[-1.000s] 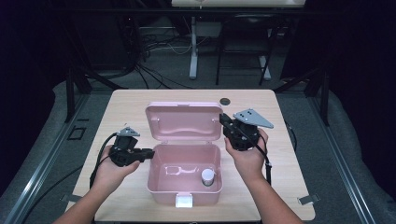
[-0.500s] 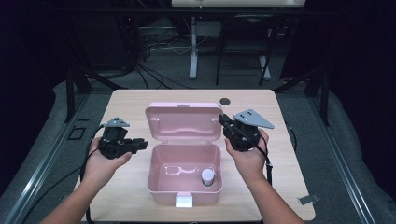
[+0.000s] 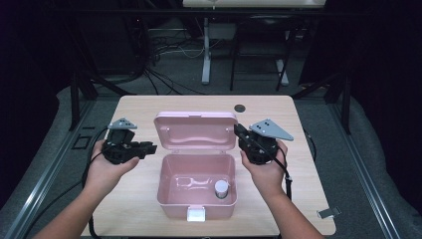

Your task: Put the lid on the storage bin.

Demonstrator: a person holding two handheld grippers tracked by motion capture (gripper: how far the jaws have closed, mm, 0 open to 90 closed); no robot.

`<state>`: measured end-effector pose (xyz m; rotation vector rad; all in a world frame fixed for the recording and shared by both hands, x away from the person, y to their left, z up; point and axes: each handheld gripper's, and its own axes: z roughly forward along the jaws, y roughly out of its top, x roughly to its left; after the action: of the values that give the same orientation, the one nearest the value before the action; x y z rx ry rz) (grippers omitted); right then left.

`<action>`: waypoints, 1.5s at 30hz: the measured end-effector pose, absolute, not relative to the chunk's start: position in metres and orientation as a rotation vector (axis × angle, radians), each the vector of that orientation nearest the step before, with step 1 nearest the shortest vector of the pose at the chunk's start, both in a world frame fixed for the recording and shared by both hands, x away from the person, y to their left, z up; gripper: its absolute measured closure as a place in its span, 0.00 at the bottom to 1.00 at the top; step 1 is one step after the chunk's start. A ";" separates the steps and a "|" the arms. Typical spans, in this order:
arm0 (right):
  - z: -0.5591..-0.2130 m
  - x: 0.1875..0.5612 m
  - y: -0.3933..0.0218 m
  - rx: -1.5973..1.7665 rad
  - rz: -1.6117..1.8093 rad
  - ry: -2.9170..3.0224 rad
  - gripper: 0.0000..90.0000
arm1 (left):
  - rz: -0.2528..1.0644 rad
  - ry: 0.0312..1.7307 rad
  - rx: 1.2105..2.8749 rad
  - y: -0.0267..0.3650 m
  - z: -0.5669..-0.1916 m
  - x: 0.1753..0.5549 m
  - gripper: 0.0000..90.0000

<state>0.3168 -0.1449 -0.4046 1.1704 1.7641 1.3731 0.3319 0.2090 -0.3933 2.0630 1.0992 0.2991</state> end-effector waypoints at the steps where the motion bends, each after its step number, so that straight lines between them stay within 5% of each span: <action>1: -0.405 0.316 -0.145 1.171 1.373 1.763 0.97 | 0.305 1.095 2.069 0.209 -0.392 0.333 0.83; 37: -0.409 0.298 -0.149 1.133 1.403 1.781 0.95 | 0.380 1.058 2.045 0.196 -0.357 0.341 0.91; 45: -0.411 0.295 -0.150 1.127 1.410 1.783 0.95 | 0.379 1.043 2.044 0.197 -0.356 0.339 0.85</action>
<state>0.2948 -0.1500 -0.4106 1.1274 1.7831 1.4104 0.3390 0.1975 -0.3557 2.0440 1.0429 0.3786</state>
